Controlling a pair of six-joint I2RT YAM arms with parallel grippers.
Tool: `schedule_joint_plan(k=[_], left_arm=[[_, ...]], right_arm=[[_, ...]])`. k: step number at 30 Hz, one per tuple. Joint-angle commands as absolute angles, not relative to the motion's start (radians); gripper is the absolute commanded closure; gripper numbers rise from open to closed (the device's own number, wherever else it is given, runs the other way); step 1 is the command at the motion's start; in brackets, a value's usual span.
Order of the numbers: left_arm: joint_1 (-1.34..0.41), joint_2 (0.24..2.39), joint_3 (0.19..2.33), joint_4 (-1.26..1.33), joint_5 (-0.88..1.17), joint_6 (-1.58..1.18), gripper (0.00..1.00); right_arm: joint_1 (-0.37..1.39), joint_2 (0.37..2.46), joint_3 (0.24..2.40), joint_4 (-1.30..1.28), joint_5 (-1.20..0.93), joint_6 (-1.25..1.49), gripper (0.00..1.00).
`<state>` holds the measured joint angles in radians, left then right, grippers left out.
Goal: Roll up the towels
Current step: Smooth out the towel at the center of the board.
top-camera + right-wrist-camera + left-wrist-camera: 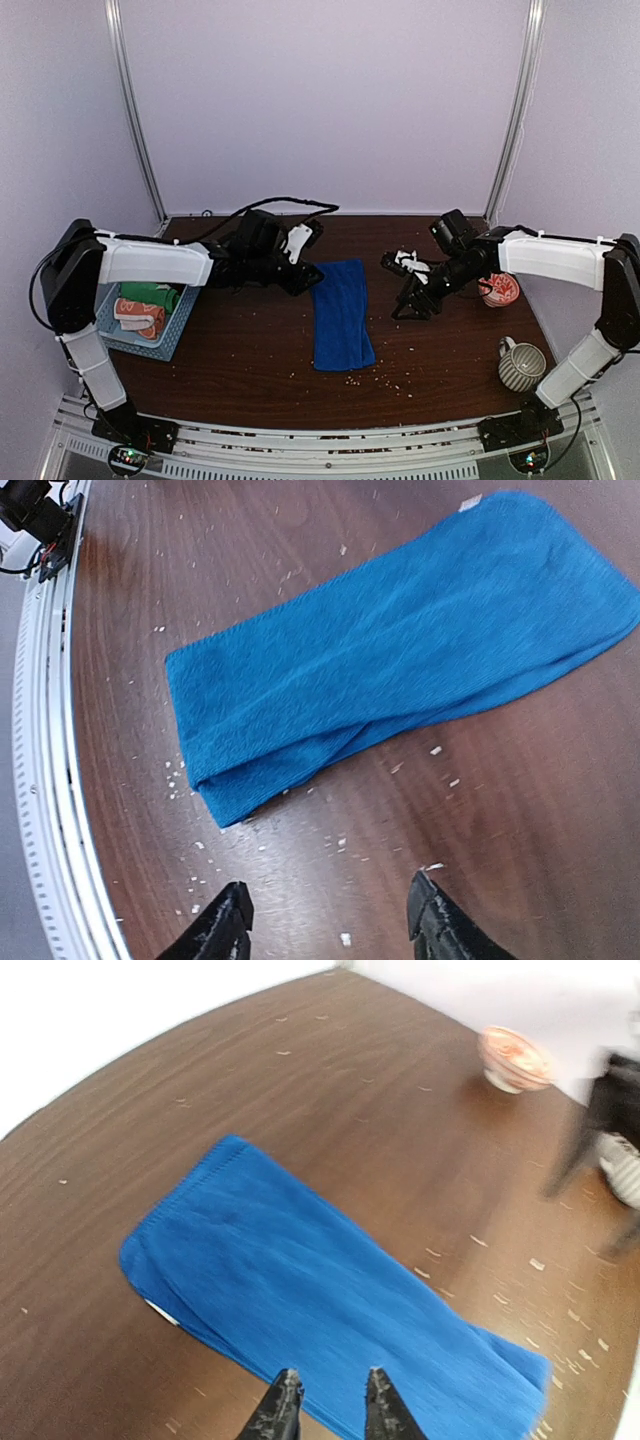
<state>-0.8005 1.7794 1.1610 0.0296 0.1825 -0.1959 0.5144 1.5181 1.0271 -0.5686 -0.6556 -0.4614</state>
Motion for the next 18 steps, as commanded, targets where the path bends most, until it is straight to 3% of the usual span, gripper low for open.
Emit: schedule_joint_plan(k=[1,12,18], left_arm=[[-0.881,1.722,1.024,0.120,0.274,-0.218,0.79],[-1.055,1.743,0.911,0.144,0.223,-0.263,0.85],[-1.059,1.776,0.857,0.194,0.207,-0.274,0.86]], right_arm=[[0.520,1.576,0.981,-0.563,-0.746,-0.356,0.46],[0.561,1.760,1.018,-0.550,-0.910,-0.299,0.50],[0.634,1.849,1.087,-0.587,-0.897,-0.303,0.61]])
